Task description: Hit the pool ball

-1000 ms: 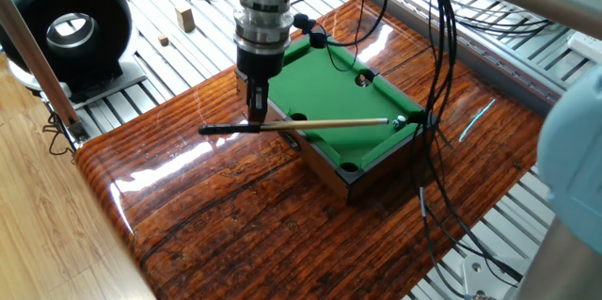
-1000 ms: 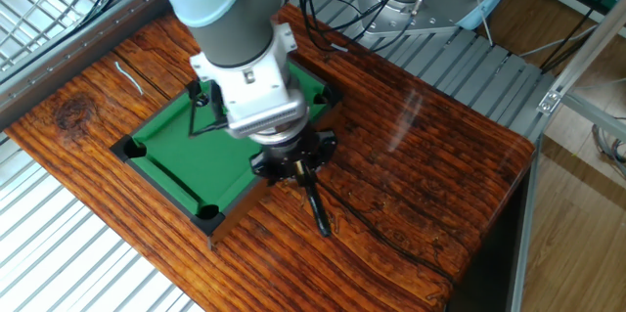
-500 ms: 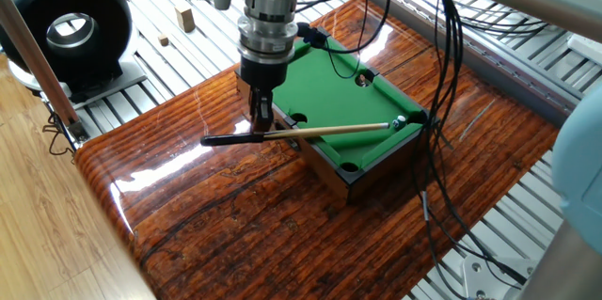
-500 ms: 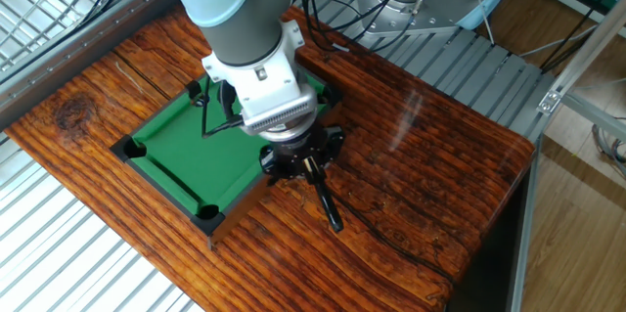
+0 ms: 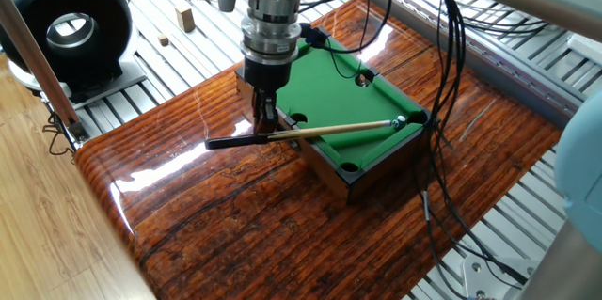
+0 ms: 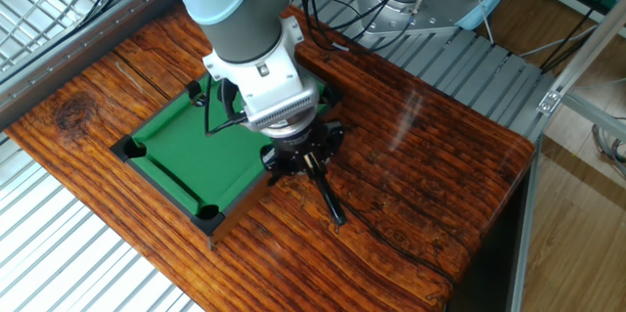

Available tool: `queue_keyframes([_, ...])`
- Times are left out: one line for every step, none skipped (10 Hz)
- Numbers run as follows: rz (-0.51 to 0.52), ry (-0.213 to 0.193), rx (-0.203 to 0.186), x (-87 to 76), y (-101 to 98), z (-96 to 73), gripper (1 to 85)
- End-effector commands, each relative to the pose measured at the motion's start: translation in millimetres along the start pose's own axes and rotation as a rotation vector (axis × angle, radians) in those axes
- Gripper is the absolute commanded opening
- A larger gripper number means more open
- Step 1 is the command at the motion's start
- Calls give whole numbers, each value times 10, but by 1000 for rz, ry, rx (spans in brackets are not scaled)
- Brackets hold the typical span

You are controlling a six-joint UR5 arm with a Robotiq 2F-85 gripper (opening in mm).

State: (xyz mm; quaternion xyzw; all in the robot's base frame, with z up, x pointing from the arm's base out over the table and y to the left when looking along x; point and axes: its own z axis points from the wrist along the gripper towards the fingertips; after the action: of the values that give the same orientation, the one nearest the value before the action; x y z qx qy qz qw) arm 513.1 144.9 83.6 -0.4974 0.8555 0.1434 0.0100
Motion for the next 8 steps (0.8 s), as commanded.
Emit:
queue_keyframes([-28,19,14,121,-60,-25,10])
queue_keyframes([-28,50,35,209,-124,-46,10])
queue_keyframes([8,90,46,315,-151,-60,10])
queue_keyframes([44,119,41,377,-128,-72,10])
queue_keyframes([67,146,50,418,-135,-92,10])
queue_keyframes([81,155,62,387,-154,-108,10])
queue_keyframes([79,115,44,211,-103,-98,10])
queue_keyframes([76,94,47,89,-103,-94,10])
